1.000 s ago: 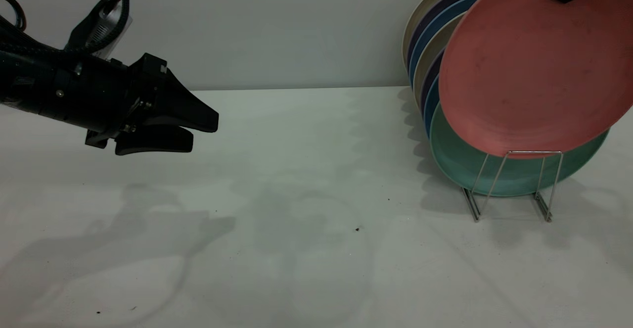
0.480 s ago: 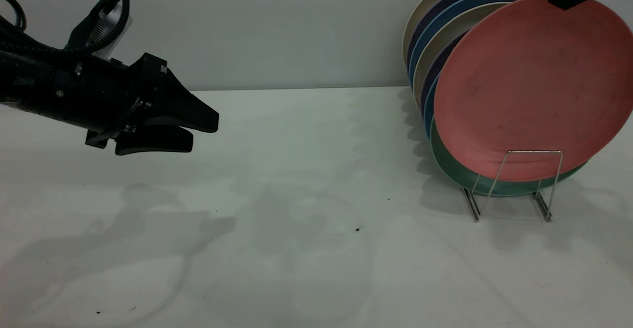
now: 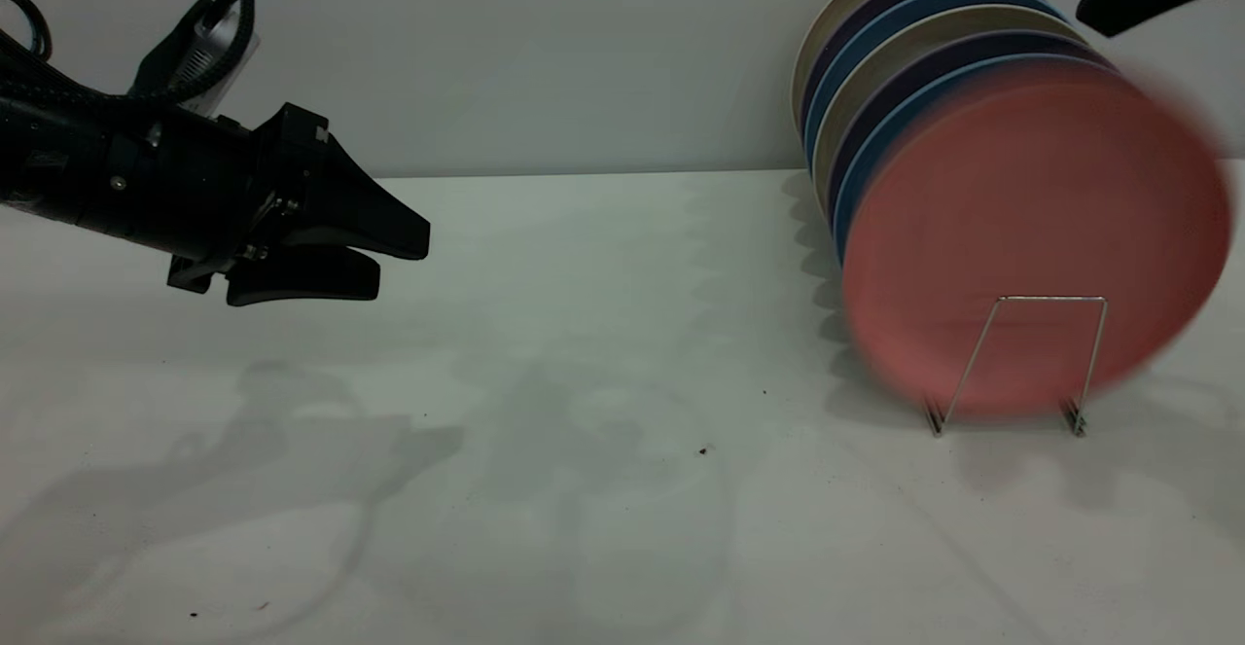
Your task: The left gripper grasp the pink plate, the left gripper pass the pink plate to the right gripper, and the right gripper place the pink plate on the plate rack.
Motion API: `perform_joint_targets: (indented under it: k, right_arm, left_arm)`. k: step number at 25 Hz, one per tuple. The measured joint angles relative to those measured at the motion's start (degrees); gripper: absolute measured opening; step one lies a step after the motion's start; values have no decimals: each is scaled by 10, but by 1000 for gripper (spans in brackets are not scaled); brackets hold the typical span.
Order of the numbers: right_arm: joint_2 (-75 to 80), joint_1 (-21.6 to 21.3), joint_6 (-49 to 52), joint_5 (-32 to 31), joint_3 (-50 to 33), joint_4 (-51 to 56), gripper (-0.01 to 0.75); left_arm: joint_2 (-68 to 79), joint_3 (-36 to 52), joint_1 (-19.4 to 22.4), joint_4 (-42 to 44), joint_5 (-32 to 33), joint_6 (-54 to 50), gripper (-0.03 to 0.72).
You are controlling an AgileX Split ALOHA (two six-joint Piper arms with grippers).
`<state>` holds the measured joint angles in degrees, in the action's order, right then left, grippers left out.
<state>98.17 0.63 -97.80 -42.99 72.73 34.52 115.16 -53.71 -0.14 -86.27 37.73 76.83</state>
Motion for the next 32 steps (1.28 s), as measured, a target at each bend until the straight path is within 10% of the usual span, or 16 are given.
perform_joint_targets:
  k: [16, 24, 32]
  right_arm:
    - [0, 0, 465, -75, 0, -45, 278]
    - [0, 0, 673, -143, 0, -83, 391]
    - [-9, 0, 819, -257, 0, -236, 392]
  left_arm:
    - [-13, 0, 0, 57, -22, -51, 563]
    - [-140, 0, 0, 435, -78, -377, 563]
    - [-293, 0, 0, 827, 39, -726, 563]
